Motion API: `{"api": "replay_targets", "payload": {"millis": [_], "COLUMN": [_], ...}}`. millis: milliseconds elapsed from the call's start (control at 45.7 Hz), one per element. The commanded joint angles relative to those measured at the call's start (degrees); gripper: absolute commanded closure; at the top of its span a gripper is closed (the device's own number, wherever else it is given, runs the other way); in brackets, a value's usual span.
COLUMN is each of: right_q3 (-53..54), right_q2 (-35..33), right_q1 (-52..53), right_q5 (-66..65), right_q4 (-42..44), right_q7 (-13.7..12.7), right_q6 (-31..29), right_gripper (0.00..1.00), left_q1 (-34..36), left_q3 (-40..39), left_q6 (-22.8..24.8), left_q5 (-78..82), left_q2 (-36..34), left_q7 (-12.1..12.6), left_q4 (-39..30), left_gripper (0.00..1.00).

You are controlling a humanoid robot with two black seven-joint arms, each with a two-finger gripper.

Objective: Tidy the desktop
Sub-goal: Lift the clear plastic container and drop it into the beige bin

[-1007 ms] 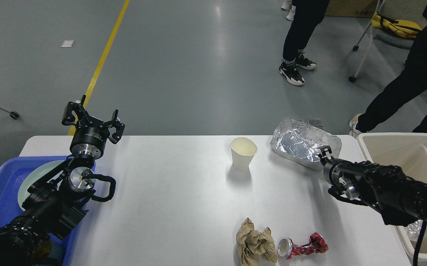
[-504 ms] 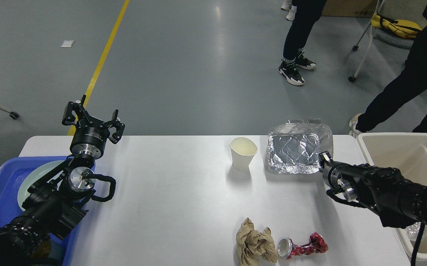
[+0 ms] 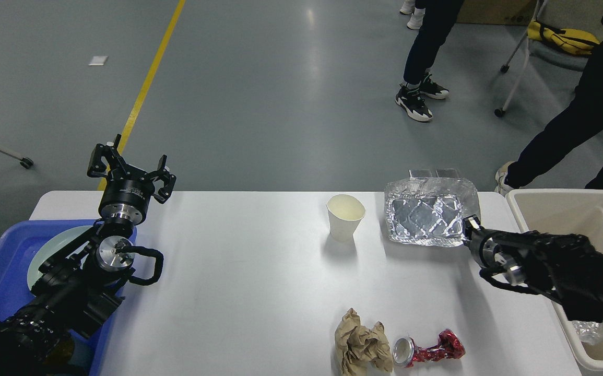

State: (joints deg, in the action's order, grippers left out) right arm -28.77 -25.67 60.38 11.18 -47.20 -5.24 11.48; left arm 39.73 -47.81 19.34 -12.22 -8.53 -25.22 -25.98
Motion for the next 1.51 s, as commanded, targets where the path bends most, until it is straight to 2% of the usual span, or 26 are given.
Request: {"api": "replay_targets", "payload": {"millis": [0,66,153,263,372,438,504,635,679,920,1051,1226,1379,1489], "right_q3": [-7.6,-11.2,-16.1,-20.0,-20.5,-20.6,-20.7,-20.3,-20.4,-26.2,-27.0,-25.2,-21.8,-18.3], "right_q2": [-8.4,-13.5,-18.4,-22.1,-22.9,-22.2,-20.7,-17.9,-16.4,-17.3,-21.2,-24.8,-22.9,-17.4], "right_q1": [8.6,15.3,25.9,40.2,52.9,58.5,62.7,67.8,68.6,66.0,56.1,37.9,18.1,4.5], "right_q5": [-4.5,-5.8,-8.4,-13.2,-17.4,-20.0,-24.2,-35.4,-36.4,-36.7,-36.7,-35.9,-28.6,-17.8], "right_q4": [-9.6,-14.1,-18.0,-19.5,-22.9,-27.6,-34.1,-50.1,-52.6,-46.9,-35.8,-13.2,4.8,15.9], "right_q7": [0.1,0.2,0.7,1.2,1.5,1.5,1.2,0.0,0.0,0.0,0.1,0.5,0.7,0.2], "right_q6": [-3.2,-7.4,-16.1,-31.9,-47.0,-52.1,-53.5,-52.3,-51.3,-46.0,-41.6,-34.2,-21.8,-9.1], "right_gripper": [1.00,1.00,1.00,1.00,1.00,1.00,1.00,1.00,1.00,1.00,1.00,1.00,1.00,1.00], "left_q1": [0.0,0.0,-0.1,-0.1,-0.1,-0.1,-0.1,-0.1,-0.1,-0.1,-0.1,-0.1,-0.1,0.0], "left_q3": [0.0,0.0,0.0,0.0,0.0,0.0,0.0,0.0,0.0,0.0,0.0,0.0,0.0,0.0], "left_q6": [0.0,0.0,0.0,0.0,0.0,0.0,0.0,0.0,0.0,0.0,0.0,0.0,0.0,0.0], "left_q5": [0.0,0.0,0.0,0.0,0.0,0.0,0.0,0.0,0.0,0.0,0.0,0.0,0.0,0.0], "left_q2": [0.0,0.0,0.0,0.0,-0.1,-0.1,-0.1,0.0,-0.1,0.0,0.0,0.0,0.0,0.0], "left_q7": [0.0,0.0,0.0,0.0,0.0,0.0,0.0,0.0,0.0,0.0,0.0,0.0,0.0,0.0], "left_q4": [0.0,0.0,0.0,0.0,0.0,0.0,0.0,0.0,0.0,0.0,0.0,0.0,0.0,0.0], "left_gripper": [0.02,0.02,0.02,0.02,0.02,0.02,0.02,0.02,0.02,0.02,0.02,0.02,0.02,0.02]}}
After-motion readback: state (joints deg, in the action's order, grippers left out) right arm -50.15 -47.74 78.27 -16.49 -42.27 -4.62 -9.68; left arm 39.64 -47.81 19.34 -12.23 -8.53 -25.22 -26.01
